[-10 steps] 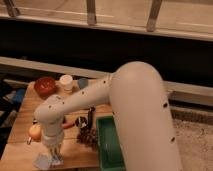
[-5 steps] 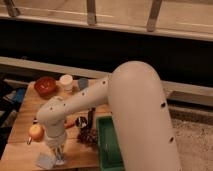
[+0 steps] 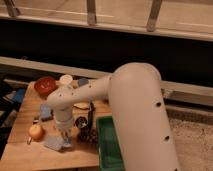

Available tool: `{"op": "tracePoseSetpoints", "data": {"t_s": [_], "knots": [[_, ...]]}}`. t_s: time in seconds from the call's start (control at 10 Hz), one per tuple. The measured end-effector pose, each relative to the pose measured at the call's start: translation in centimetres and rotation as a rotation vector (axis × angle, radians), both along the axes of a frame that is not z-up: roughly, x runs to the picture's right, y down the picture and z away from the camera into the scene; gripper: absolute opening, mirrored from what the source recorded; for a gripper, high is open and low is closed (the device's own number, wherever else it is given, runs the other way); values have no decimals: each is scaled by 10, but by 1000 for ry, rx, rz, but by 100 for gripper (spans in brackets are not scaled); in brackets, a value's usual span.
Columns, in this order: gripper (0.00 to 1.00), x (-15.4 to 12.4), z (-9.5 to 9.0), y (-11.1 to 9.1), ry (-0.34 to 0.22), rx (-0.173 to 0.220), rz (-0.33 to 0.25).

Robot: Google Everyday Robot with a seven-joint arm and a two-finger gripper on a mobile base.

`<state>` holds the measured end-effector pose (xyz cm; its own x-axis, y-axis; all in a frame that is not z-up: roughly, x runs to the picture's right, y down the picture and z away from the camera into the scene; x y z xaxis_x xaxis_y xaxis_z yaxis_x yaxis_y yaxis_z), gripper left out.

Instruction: Wipe table surface with towel

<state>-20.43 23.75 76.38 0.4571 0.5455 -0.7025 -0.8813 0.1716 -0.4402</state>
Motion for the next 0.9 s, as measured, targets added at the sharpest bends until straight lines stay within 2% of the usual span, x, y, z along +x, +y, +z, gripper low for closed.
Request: {"op": "tracePoseSetpoints", "data": {"t_s": [0.2, 0.4, 0.6, 0.7, 0.9], "knots": [[0, -17, -1, -11, -42, 28, 8], [0, -34, -15, -4, -87, 35, -6], [0, -50, -37, 20, -122, 14, -25], [0, -53, -47, 37, -122, -6, -36], [0, -47, -57, 58, -91, -32, -47]]}}
